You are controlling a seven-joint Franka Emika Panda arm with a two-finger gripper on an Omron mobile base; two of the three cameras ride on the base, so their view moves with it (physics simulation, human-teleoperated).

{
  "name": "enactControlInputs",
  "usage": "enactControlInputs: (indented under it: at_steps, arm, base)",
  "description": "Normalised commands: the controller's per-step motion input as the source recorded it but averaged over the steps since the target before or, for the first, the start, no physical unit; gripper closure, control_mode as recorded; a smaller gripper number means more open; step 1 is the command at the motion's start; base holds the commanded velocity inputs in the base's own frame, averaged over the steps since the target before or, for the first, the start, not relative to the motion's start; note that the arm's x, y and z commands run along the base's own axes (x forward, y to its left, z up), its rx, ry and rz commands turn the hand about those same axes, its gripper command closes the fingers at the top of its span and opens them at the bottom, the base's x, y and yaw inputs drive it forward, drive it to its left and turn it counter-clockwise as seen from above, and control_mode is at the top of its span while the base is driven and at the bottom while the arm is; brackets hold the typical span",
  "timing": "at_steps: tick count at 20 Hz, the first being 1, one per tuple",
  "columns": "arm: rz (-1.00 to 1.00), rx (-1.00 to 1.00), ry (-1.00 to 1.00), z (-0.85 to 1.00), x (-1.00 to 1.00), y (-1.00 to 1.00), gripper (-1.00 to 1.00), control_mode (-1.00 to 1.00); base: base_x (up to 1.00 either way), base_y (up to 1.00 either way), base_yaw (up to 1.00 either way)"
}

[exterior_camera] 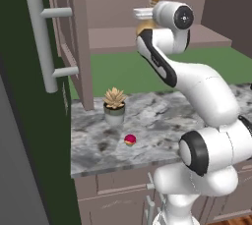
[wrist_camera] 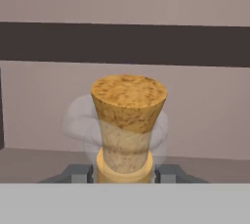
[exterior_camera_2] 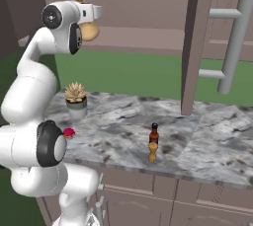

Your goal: There are various items on the counter. Only move the condiments/shakers into the cabinet.

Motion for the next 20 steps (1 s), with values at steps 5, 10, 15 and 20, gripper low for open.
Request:
enactControlInputs:
  at_steps: [5,10,15,20]
  arm:
    - [0.0,0.0,0.0,-0.08,0.61,0.0,1.0,-1.0]
    - [0.0,-0.02,0.01,-0.3,0.51,0.0,1.0,-1.0]
    - [0.0,-0.01,0.0,-0.23,0.48,0.0,1.0,-1.0]
    - [0.0,0.0,0.0,-0.18,0.51,0.0,1.0,-1.0]
  base:
    - [0.0,0.0,0.0]
    - [0.0,0.0,0.0]
    - [0.0,0.0,0.0]
    - [0.0,0.0,0.0]
